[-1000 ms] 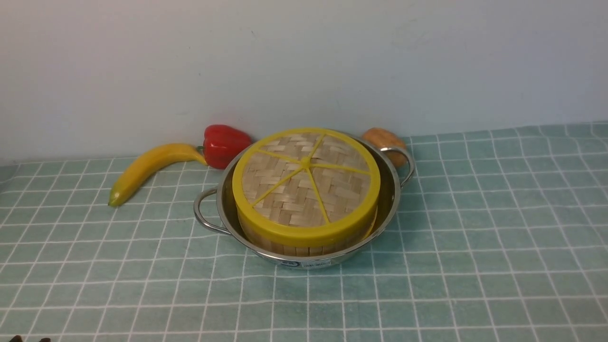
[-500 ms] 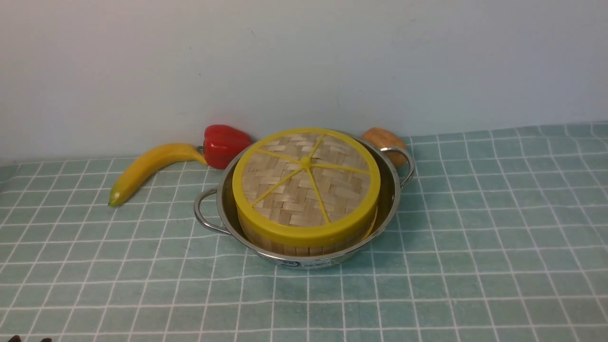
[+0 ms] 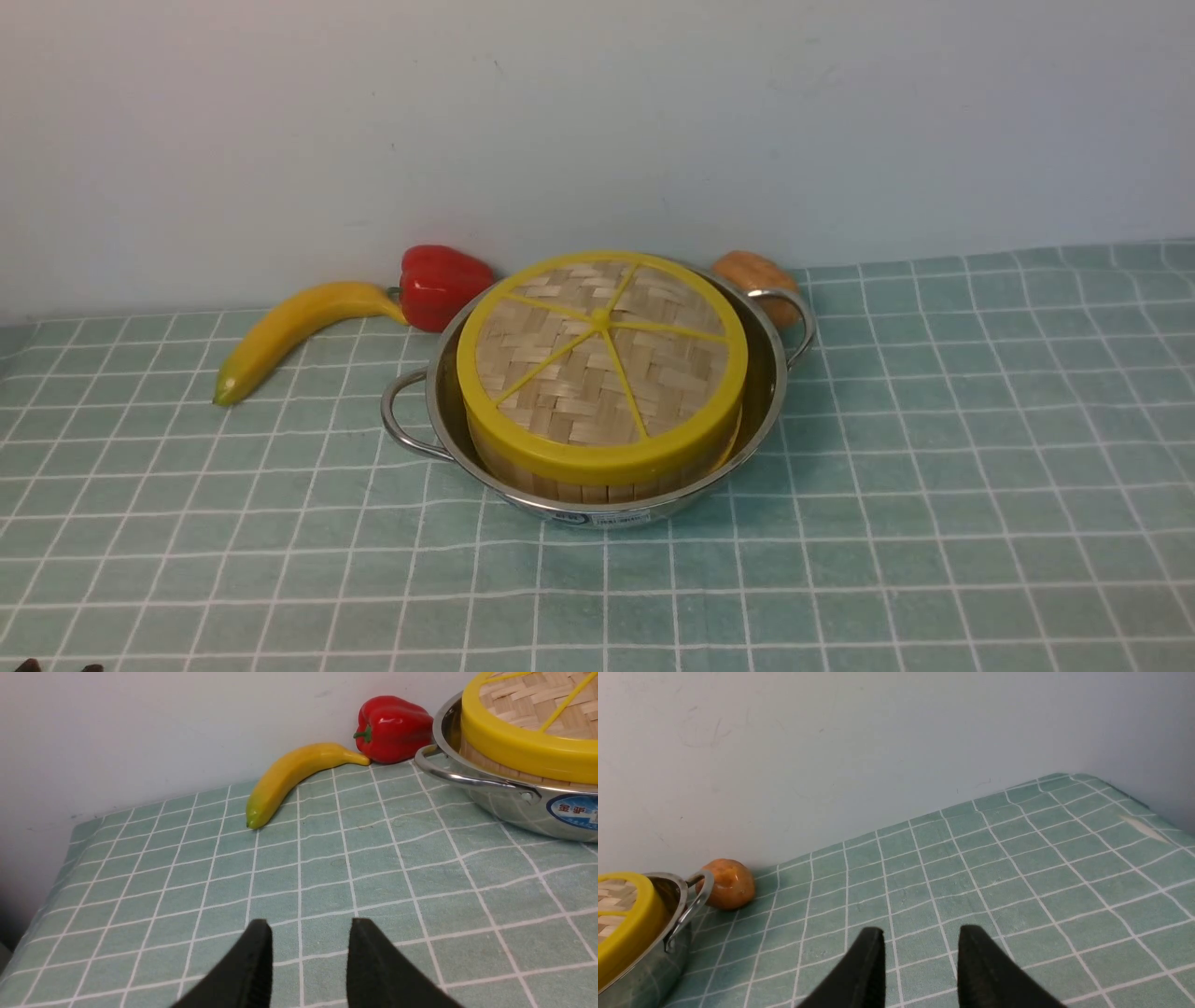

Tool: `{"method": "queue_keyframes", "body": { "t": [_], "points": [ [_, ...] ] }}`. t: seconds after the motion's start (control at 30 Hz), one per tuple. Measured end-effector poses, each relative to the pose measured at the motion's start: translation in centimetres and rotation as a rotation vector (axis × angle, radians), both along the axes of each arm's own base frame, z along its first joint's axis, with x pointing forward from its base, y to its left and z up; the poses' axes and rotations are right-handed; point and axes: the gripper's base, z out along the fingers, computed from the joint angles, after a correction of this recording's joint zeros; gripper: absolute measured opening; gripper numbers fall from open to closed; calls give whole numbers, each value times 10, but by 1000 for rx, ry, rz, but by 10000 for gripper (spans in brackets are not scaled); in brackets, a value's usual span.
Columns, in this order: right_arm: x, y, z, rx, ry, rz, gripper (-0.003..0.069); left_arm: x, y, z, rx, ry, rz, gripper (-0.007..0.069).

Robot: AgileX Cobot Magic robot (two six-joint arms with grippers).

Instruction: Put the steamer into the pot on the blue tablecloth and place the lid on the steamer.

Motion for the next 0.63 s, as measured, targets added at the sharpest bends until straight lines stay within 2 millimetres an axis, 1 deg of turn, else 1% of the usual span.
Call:
{"method": "queue_keyframes", "body": {
  "t": [0.63],
  "points": [
    [0,0,0,4,-1,0,240,0,0,0,1,0,0,243]
  ]
}}
